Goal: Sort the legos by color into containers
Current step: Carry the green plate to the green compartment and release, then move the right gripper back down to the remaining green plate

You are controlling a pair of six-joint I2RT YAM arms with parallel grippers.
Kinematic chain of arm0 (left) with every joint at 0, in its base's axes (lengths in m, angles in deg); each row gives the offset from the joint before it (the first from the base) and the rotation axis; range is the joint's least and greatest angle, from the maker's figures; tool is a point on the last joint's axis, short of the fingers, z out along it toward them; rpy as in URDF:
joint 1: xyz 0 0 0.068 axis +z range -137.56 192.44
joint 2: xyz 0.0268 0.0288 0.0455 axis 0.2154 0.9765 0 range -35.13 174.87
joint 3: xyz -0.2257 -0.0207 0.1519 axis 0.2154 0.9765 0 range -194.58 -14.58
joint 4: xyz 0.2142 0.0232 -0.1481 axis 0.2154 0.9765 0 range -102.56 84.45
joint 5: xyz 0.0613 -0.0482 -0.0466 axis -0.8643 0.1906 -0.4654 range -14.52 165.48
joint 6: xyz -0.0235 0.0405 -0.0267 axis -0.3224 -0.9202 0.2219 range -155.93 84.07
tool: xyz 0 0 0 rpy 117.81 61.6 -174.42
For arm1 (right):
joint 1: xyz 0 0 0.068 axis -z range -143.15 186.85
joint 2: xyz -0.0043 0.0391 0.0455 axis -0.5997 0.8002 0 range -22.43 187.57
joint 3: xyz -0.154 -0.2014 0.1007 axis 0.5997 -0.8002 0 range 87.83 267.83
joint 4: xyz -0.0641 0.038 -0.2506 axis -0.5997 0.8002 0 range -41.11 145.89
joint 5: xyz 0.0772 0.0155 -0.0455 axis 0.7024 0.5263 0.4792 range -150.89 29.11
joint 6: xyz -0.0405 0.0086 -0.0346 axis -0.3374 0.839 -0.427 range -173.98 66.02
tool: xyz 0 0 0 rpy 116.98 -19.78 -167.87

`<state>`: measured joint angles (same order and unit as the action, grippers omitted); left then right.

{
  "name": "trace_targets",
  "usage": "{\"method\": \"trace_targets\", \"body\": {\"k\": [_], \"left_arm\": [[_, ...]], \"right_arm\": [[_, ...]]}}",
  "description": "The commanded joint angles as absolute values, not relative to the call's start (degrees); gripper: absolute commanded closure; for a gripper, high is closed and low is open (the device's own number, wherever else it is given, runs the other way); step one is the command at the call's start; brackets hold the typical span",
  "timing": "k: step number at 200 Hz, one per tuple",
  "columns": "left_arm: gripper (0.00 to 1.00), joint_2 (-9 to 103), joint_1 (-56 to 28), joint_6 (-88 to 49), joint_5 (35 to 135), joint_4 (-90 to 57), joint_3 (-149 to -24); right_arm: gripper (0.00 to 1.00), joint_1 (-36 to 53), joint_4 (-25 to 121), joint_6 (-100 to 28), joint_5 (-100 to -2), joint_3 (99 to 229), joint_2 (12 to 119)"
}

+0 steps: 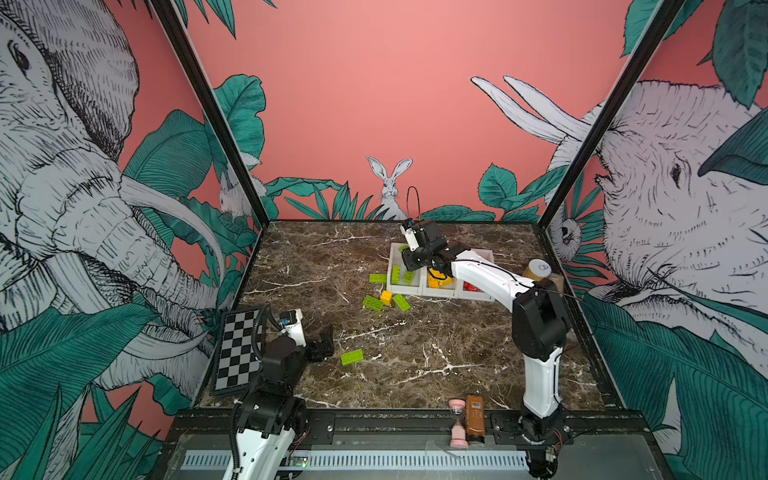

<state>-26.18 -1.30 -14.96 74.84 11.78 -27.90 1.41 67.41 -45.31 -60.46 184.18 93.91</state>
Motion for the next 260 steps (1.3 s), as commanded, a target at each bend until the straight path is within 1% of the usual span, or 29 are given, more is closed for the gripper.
{"method": "trace_targets", "body": {"k": [1,36,49,56,72,79,91,107,126,140,154,177,191,218,242,260], "left_arm": [[0.01,-25.5,-1.5,-15.4,75.5,10.0,-27.2],[0.01,-25.2,-1.5,-15.4,75.5,9.9,-27.2],[0.01,-25.3,-1.5,-15.5,75.6,10.0,-27.3],[0.01,-25.4,-1.4,-15.5,75.6,10.0,-27.2],[0.01,-25.5,-1.5,-15.4,75.6,9.9,-27.2],[0.01,-25.5,-1.5,-15.4,75.6,10.0,-27.2],[0.01,-25.6,-1.5,-15.4,75.6,10.1,-27.2],[0.01,-25.7,-1.4,-15.4,75.6,10.1,-27.2],[0.01,-25.7,-1.5,-15.5,75.7,10.1,-27.2],[0.01,-25.6,-1.4,-15.6,75.8,10.1,-27.3],[0.01,-25.7,-1.5,-15.4,75.7,10.2,-27.3],[0.01,-25.9,-1.4,-14.4,73.2,11.1,-27.4],[0.01,-26.1,-1.4,-13.6,71.5,12.2,-27.7],[0.01,-27.1,-1.4,-12.8,69.7,13.5,-27.9],[0.01,-28.0,-1.4,-12.0,68.0,15.4,-28.3],[0.01,-30.1,-1.4,-11.3,66.7,17.0,-28.3]], "right_arm": [[0.79,1.1,68.8,-44.1,-60.9,187.0,97.0],[0.78,1.2,69.3,-43.2,-62.5,189.6,100.1],[0.75,1.3,69.9,-43.3,-63.1,190.6,101.0],[0.71,1.3,70.4,-43.4,-63.6,191.2,101.4],[0.53,1.3,71.9,-43.7,-64.1,192.3,102.0],[0.47,1.3,72.4,-43.7,-64.1,192.5,101.8],[0.41,1.3,72.8,-43.8,-63.7,192.2,101.1],[0.37,1.3,72.5,-43.3,-63.1,190.5,98.5],[0.36,1.2,72.3,-41.7,-61.4,187.0,94.0],[0.35,0.6,71.2,-39.5,-59.9,181.9,89.4],[0.35,-0.9,66.7,-39.1,-54.6,174.5,84.4],[0.34,-6.1,63.7,-46.6,-45.9,165.8,78.5],[0.33,-10.6,63.9,-50.5,-45.6,161.9,76.3],[0.32,-18.2,60.2,-53.5,-41.7,157.1,76.2],[0.31,-23.9,58.2,-54.4,-43.8,156.6,78.6],[0.3,-26.5,56.9,-54.6,-44.8,157.1,81.1]]}}
